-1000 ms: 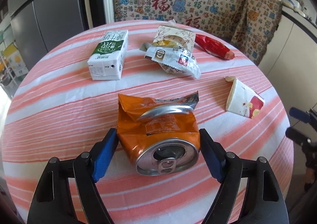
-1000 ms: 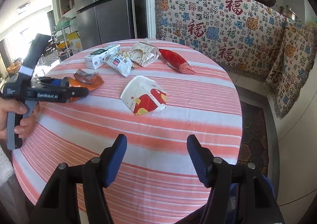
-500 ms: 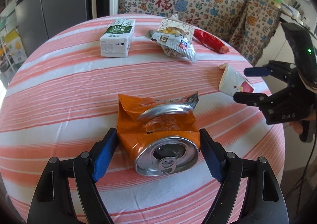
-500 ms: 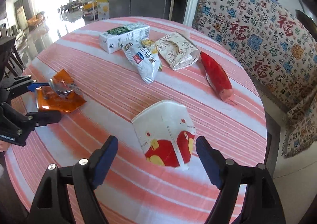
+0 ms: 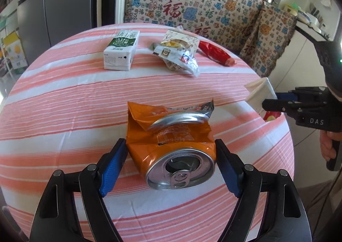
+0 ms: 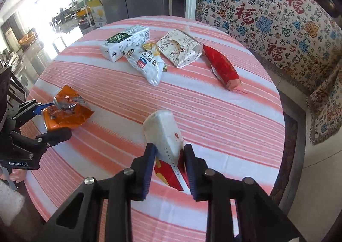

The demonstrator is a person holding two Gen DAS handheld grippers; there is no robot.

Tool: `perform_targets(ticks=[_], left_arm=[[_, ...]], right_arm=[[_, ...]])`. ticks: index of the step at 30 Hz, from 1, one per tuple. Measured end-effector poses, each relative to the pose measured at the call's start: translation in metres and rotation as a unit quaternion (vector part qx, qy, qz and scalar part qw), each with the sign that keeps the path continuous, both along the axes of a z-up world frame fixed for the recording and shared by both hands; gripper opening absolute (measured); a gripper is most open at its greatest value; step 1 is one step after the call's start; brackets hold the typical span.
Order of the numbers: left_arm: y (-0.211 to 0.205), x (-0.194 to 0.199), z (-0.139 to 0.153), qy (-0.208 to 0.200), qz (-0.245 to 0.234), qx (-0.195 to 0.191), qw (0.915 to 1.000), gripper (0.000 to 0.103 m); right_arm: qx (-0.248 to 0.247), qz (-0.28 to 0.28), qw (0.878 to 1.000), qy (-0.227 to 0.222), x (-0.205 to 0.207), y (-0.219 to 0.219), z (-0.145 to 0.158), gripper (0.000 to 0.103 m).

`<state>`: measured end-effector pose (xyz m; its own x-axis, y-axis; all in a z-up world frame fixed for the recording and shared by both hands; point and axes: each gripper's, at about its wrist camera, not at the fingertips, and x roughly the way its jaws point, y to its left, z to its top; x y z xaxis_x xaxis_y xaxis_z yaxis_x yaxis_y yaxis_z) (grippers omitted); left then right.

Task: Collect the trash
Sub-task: 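Carry the crushed can and paper cup over the blue wastebasket with both tools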

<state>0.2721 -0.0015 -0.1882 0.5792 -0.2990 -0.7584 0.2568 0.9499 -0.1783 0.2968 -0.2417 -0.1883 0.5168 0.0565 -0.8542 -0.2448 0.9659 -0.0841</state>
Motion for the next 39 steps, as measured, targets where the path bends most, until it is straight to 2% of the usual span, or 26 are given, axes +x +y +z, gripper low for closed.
perform_targets(ticks=[6,11,15,20,27,31,34,39], left_arm=[[-0.026,-0.007,0.009,-0.002,-0.018,-0.003,0.9998,0.082],[-0.060,-0.017,0.027,-0.013,-0.042,-0.009,0.9990,0.082],[-0.098,-0.023,0.044,-0.021,-0.073,-0.022,0.9968,0.082],[-0.167,-0.031,0.053,-0.018,-0.126,-0.038,0.9911,0.082],[-0.279,-0.045,0.037,0.004,-0.204,-0.033,0.9783,0.082],[-0.333,-0.050,0.015,0.025,-0.232,-0.031,0.9720,0.082],[-0.366,-0.051,-0.004,0.042,-0.245,-0.029,0.9683,0.082],[-0.398,-0.053,-0.022,0.050,-0.255,-0.017,0.9654,0.082]], right_arm=[[0.048,-0.057,0.997,-0.027,-0.029,-0.041,0.011,0.028],[0.064,-0.096,0.992,-0.045,-0.048,-0.080,0.020,0.028],[0.072,-0.138,0.986,-0.056,-0.067,-0.123,0.028,0.028],[0.064,-0.214,0.973,-0.056,-0.100,-0.190,0.027,0.028],[0.037,-0.318,0.945,-0.061,-0.153,-0.271,0.017,0.029],[0.052,-0.353,0.932,-0.061,-0.177,-0.302,0.002,0.029],[0.072,-0.369,0.925,-0.055,-0.189,-0.318,-0.006,0.030],[0.077,-0.401,0.911,-0.054,-0.206,-0.345,-0.013,0.030]])
